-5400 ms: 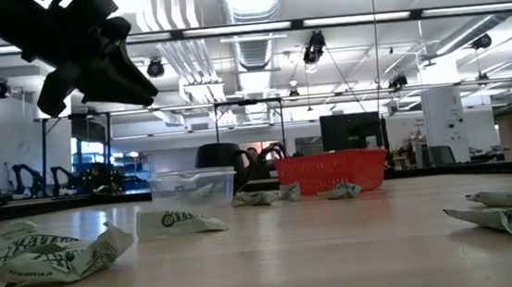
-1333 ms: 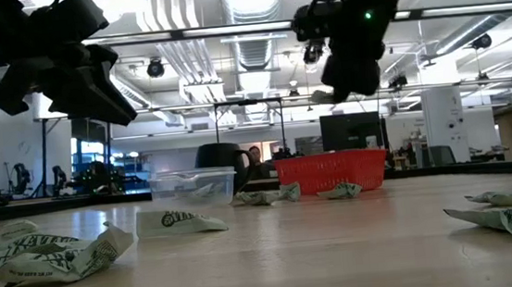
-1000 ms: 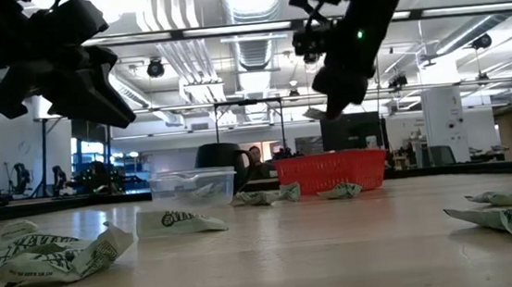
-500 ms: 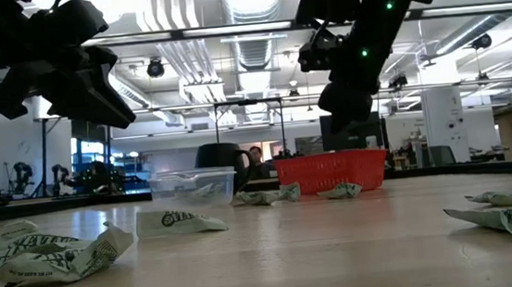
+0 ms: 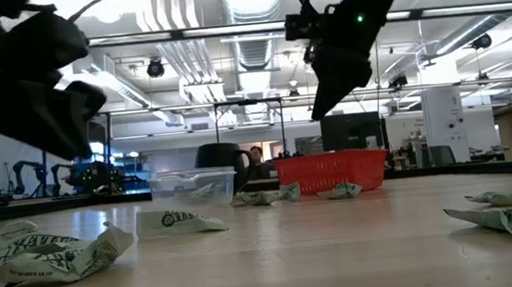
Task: Pick and place items into bin
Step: Put the stevia packet into the transparent bin
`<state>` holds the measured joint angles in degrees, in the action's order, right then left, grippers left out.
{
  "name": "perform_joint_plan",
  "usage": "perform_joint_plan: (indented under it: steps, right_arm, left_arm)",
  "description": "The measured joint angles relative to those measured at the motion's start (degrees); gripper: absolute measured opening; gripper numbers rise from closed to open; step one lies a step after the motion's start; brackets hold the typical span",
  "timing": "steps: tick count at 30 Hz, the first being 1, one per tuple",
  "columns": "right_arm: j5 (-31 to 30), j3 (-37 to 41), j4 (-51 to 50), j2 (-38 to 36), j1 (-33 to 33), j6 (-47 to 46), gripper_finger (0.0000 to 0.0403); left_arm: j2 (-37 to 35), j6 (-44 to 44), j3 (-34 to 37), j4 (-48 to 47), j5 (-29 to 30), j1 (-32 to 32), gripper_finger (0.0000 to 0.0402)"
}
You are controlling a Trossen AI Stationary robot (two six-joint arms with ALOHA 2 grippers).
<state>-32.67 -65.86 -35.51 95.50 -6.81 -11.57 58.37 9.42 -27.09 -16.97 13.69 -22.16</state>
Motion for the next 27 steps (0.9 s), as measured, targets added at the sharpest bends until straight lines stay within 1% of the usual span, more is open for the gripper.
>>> perform_joint_plan:
  steps: [2,5,9,11,14,20,24,27]
  right_arm:
    - [0.12,-0.09,-0.27,0.0,-1.24,0.02,0.0097]
    - [0.22,-0.1,-0.54,0.01,-2.8,0.25,0.0091]
    - [0.2,-0.12,-1.3,0.0,-4.08,0.25,0.0083]
    - [0.19,-0.12,-1.27,0.0,-4.6,0.15,0.008]
    - [0.22,-0.12,-1.27,0.0,-5.09,0.02,0.0076]
    - [0.19,-0.12,-1.26,0.01,-5.45,-0.44,0.0073]
    - [0.17,-0.12,-1.28,0.01,-5.61,-0.44,0.0077]
    - [0.17,-0.12,-1.26,0.0,-5.68,-0.44,0.0079]
  left_arm:
    - [0.28,3.46,0.87,0.87,-0.19,-2.31,0.0086]
    - [1.66,6.1,2.83,5.69,-0.24,-6.84,0.0086]
    - [5.83,8.82,3.01,12.83,0.03,-12.41,0.0086]
    - [8.61,10.2,1.77,13.36,1.42,-14.92,0.0086]
    - [13.16,11.31,-0.92,13.81,5.72,-17.69,0.0086]
    - [21.66,11.29,-7.06,12.13,6.72,-18.67,0.0086]
    - [25.58,11.58,-10.61,8.84,6.78,-18.66,0.0086]
    - [27.51,14.24,-12.43,5.96,6.79,-18.58,0.0086]
